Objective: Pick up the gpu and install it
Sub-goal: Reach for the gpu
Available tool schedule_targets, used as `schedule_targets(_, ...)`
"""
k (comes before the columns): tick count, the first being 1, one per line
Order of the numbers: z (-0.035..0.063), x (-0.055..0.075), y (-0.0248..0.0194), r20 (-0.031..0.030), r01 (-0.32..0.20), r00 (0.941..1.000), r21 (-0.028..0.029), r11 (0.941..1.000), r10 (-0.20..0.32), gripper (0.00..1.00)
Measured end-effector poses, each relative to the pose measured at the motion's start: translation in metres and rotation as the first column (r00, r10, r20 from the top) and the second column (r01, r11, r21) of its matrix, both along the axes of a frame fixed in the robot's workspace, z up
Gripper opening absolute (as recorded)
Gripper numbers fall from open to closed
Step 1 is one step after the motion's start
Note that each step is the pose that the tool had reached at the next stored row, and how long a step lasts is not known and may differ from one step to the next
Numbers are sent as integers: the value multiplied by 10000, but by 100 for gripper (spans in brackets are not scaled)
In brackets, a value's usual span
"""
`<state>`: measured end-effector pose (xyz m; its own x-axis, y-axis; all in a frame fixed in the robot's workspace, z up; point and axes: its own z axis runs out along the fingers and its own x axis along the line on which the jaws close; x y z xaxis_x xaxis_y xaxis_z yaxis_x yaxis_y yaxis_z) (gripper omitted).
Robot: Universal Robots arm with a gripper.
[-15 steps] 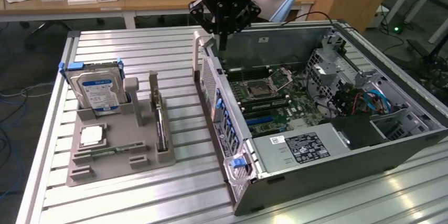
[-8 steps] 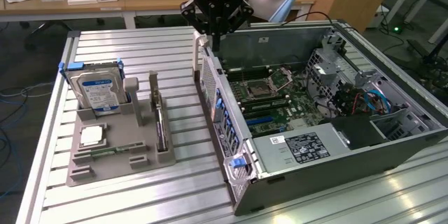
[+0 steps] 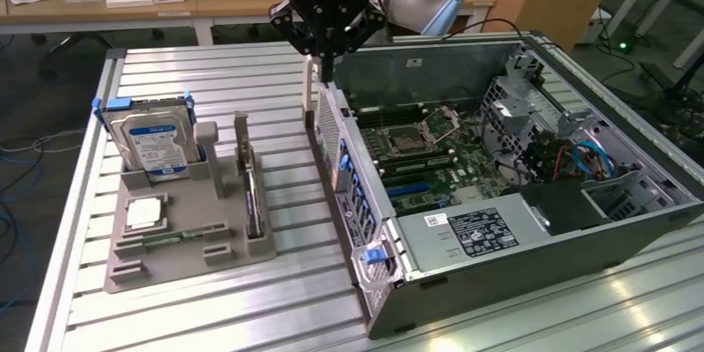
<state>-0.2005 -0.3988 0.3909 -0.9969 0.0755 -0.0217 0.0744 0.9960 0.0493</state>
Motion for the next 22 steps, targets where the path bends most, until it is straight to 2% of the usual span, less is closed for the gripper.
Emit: schedule_targets(22, -21, -467, 0, -24, -1, 10000, 0, 10000, 1, 11)
